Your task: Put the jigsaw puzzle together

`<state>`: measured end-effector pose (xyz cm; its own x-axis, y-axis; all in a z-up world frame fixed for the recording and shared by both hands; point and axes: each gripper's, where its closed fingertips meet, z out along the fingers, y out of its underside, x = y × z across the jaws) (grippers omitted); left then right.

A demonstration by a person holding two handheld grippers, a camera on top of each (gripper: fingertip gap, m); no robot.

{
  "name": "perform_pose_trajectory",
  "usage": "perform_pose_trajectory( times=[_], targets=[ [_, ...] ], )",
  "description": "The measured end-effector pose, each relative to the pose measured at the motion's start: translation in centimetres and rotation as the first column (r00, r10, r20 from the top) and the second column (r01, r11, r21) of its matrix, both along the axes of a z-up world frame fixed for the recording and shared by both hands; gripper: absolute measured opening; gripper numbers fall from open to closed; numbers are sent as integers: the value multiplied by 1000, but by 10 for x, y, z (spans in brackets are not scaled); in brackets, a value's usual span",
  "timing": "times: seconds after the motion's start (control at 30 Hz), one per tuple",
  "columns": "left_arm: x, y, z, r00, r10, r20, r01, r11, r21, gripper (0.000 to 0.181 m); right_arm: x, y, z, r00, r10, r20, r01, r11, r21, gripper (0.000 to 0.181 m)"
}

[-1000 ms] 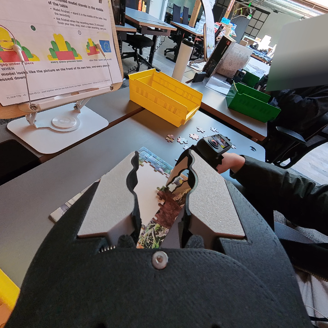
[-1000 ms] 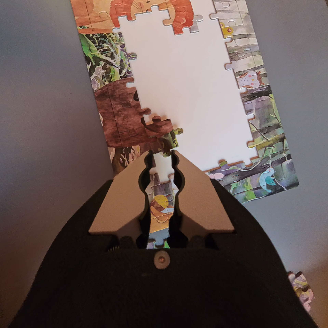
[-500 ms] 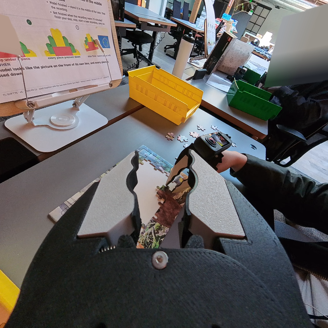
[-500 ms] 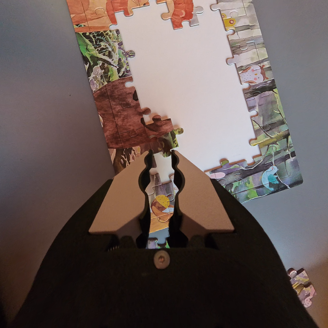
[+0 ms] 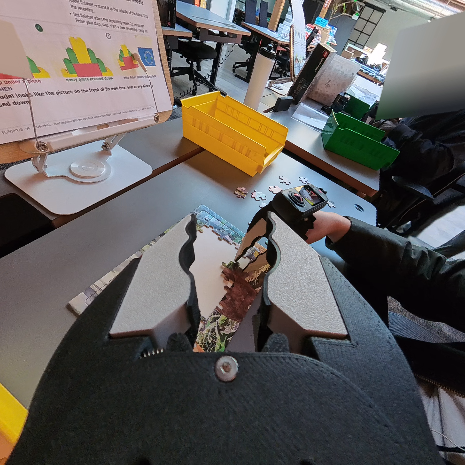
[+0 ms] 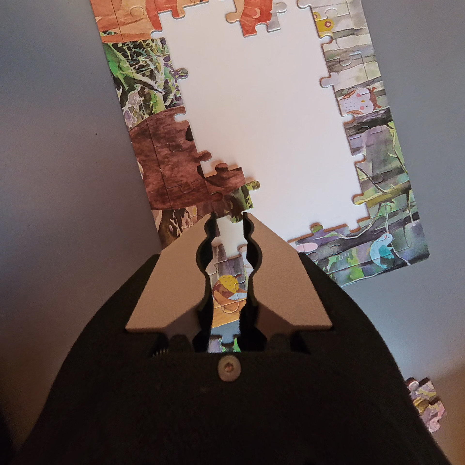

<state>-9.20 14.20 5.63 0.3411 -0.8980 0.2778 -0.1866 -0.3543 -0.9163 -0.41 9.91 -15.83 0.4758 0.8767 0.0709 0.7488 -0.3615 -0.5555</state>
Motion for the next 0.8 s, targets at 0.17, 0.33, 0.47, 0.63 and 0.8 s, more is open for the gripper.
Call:
perform_pose_trajectory(
  times=[0.17,0.33,0.47,0.63,0.8],
  targets=[
    [0,2,0,1000,8,8,-8,1000,-3,54,0,1,0,1000,-2,-5,2,1000,-4,21],
    [-1,2,1,1000,9,11,-9,1000,-5,54,1,0,0,1000,2,-2,-2,1000,3,23],
    [-1,2,1,1000,7,7,-7,1000,-3,54,3,0,4,1000,-5,-10,5,1000,10,34],
    [-1,2,0,1000,5,7,-5,1000,-4,54,-10,5,13,988,-46,-150,46,999,-4,18],
    [-1,1,1,1000,5,7,-5,1000,-3,54,-4,3,-2,996,-43,-72,42,999,-16,0]
  ],
)
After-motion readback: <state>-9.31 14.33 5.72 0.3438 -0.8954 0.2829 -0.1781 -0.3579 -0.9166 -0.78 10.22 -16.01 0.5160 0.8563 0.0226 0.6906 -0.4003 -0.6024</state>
